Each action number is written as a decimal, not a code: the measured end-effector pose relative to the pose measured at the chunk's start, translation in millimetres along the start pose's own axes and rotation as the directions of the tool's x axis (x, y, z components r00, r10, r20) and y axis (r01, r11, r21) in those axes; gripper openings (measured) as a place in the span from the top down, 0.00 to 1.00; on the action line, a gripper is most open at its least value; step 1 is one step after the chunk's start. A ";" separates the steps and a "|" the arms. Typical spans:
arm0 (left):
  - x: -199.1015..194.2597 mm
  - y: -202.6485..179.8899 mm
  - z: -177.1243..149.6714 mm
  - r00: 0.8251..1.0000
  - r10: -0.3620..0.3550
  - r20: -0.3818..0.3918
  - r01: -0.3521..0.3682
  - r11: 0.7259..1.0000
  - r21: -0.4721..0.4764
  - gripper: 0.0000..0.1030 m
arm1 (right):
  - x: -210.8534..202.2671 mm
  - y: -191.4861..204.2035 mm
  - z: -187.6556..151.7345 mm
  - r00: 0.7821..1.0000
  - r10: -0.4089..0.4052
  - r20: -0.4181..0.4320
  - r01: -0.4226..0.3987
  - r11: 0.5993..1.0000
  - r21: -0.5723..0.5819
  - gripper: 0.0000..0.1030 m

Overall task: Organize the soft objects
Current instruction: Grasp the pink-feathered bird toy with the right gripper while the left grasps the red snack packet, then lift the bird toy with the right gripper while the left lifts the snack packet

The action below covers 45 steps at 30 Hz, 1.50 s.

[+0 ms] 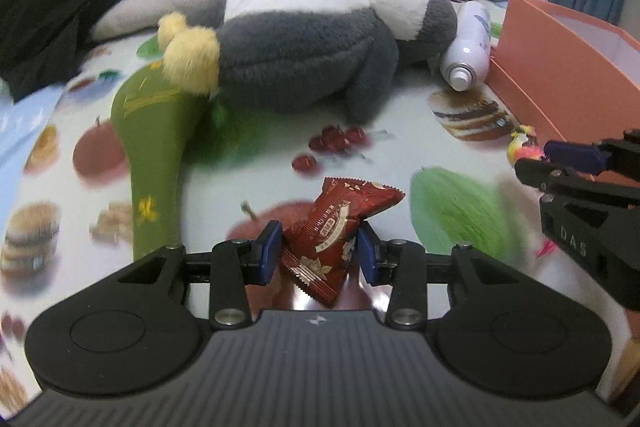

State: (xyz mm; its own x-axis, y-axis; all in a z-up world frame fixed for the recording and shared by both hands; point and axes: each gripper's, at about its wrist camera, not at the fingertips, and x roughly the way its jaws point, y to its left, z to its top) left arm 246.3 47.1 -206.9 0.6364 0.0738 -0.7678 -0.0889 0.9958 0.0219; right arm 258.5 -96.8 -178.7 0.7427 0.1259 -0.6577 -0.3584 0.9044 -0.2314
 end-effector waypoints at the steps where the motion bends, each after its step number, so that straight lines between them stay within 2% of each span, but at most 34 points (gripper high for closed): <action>1: -4.0 -0.9 -4.2 1.000 -0.003 -0.008 0.003 1.000 -0.019 0.55 | -4.3 -0.2 -3.3 1.000 0.015 -0.007 -0.015 1.000 0.003 0.74; 8: -24.6 -3.5 -32.8 0.997 -0.020 -0.070 0.011 0.991 -0.131 0.55 | -35.7 0.5 -27.7 0.992 0.115 -0.054 -0.114 0.993 0.028 0.74; 16: -42.0 -2.1 -48.0 0.995 -0.052 -0.087 0.034 0.979 -0.201 0.53 | -57.3 0.8 -52.5 0.967 0.232 -0.108 -0.225 0.971 0.077 0.73; 18: -43.4 -1.1 -48.3 0.994 -0.065 -0.090 0.045 0.977 -0.209 0.46 | -57.1 -0.5 -54.2 0.962 0.245 -0.124 -0.235 0.968 0.090 0.68; 20: -44.1 -0.2 -47.3 0.993 -0.073 -0.092 0.052 0.975 -0.216 0.39 | -57.1 -2.5 -53.9 0.963 0.240 -0.127 -0.228 0.969 0.097 0.50; 22: -44.8 0.8 -46.2 0.993 -0.078 -0.092 0.057 0.975 -0.214 0.35 | -58.0 -6.8 -53.8 0.963 0.247 -0.111 -0.235 0.965 0.116 0.43; 30: -41.0 5.5 -47.7 0.990 -0.082 -0.118 0.058 0.978 -0.200 0.30 | -47.6 -2.6 -57.8 0.943 0.311 -0.115 -0.301 0.948 0.100 0.47; 35: -39.3 4.5 -46.2 0.990 -0.066 -0.125 0.044 0.984 -0.175 0.30 | -43.4 1.2 -60.9 0.944 0.311 -0.113 -0.303 0.950 0.082 0.69; 45: -43.3 -5.1 -39.2 0.994 -0.085 -0.062 0.079 0.993 -0.090 0.30 | -46.1 -14.7 -63.3 0.943 0.314 -0.113 -0.300 0.945 0.129 0.69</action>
State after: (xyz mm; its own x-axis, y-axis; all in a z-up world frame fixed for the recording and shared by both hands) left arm 189.1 36.7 -198.9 0.5927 -0.0144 -0.8053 -0.1072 0.9895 -0.0966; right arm 193.8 -141.8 -190.4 0.5236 0.3567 -0.7737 -0.4883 0.8698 0.0706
